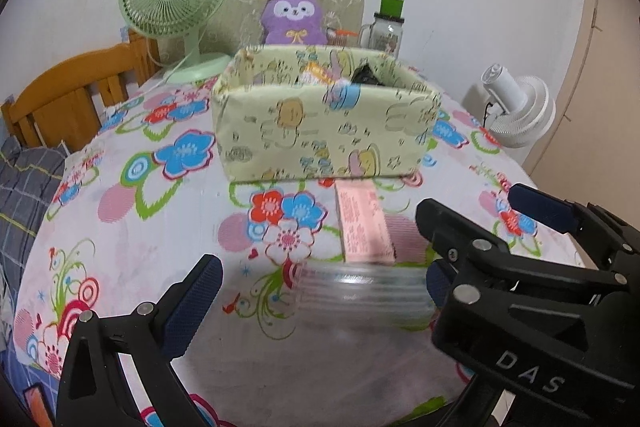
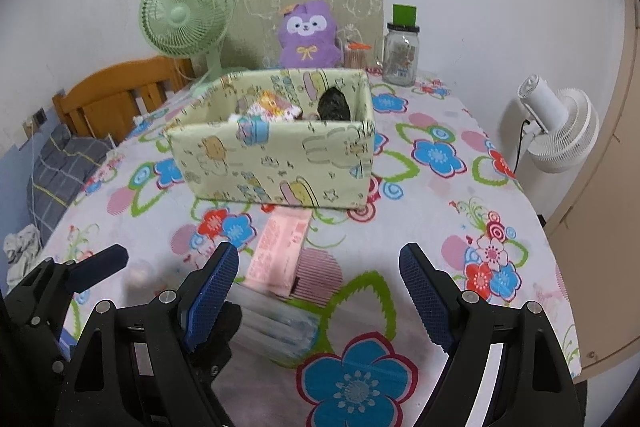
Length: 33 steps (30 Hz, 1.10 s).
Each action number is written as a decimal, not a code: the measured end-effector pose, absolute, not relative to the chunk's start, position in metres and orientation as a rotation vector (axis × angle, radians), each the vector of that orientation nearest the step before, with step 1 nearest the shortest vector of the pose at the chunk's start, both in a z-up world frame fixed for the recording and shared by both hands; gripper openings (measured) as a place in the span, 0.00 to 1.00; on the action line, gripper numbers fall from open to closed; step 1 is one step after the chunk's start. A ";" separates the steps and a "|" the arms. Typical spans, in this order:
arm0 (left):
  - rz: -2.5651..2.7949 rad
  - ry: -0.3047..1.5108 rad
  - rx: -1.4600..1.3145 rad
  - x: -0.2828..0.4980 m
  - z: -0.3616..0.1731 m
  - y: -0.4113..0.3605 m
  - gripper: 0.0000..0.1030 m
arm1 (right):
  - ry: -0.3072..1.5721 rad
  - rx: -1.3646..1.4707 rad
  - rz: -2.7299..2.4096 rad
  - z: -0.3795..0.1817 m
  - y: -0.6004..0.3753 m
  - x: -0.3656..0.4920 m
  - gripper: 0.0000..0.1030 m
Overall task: Organize soft objects
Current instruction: 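Lower both grippers around the clear plastic bag beside the pink packet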
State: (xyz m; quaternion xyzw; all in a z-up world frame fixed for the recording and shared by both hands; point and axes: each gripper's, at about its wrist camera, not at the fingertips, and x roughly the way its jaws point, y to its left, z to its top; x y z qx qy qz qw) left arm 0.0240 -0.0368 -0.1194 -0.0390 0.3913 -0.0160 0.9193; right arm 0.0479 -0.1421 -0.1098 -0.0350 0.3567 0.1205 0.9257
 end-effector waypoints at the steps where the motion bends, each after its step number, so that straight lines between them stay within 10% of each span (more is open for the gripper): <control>1: -0.031 0.811 -0.081 0.024 -0.123 -0.037 1.00 | 0.738 -0.073 0.245 -0.113 -0.142 0.048 0.82; 33: 0.123 0.891 -0.046 0.041 -0.162 -0.005 0.94 | 0.896 -0.056 0.248 -0.167 -0.136 0.077 0.82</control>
